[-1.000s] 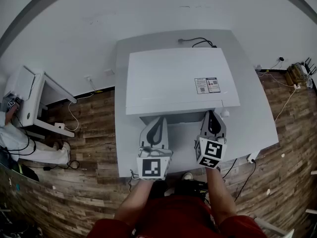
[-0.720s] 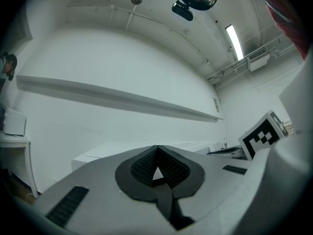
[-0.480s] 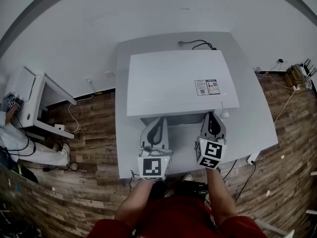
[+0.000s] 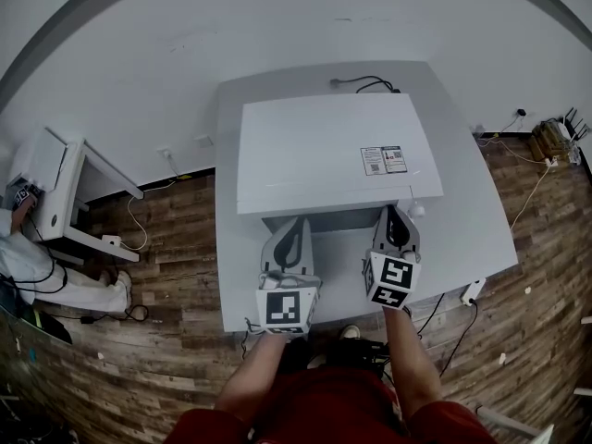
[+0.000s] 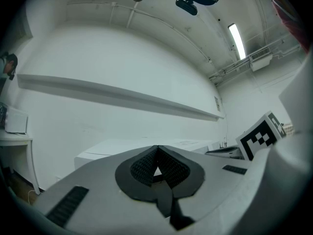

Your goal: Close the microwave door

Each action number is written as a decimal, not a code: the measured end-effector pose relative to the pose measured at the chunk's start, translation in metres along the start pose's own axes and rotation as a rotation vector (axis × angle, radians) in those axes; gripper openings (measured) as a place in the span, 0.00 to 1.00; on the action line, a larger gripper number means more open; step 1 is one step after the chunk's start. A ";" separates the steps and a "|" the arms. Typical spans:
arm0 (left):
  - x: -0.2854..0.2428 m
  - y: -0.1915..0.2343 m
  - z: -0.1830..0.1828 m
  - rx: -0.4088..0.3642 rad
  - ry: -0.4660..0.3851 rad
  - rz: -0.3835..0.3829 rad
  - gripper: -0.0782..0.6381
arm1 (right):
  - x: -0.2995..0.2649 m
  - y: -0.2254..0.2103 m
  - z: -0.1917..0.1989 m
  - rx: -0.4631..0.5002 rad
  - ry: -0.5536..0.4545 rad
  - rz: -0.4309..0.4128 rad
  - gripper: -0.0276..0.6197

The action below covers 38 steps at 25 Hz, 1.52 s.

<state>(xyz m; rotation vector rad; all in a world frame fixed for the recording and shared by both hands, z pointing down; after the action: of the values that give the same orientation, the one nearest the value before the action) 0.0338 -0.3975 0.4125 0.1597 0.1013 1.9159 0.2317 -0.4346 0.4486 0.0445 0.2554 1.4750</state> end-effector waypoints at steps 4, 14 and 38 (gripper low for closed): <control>0.003 0.000 0.005 -0.018 0.029 0.006 0.15 | 0.009 0.008 -0.007 0.030 -0.022 -0.018 0.09; 0.009 -0.013 -0.006 -0.018 0.014 0.062 0.15 | 0.047 0.022 -0.030 0.030 -0.087 -0.037 0.09; 0.034 -0.045 -0.057 -0.004 0.006 0.116 0.15 | 0.126 -0.009 -0.106 0.049 -0.268 -0.039 0.09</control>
<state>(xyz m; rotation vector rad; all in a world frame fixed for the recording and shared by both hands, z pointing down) 0.0550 -0.3495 0.3514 0.1600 0.0939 2.0326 0.2293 -0.3249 0.3253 0.2736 0.0742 1.4064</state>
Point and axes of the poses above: the fingertips, and each gripper's own axes: x backward along the fingers, y to its left, z out of its underside, the point moved 6 cm from there along x, backward along the fingers, and after that the axes turned 7 degrees about x, right-handed, at the moved point
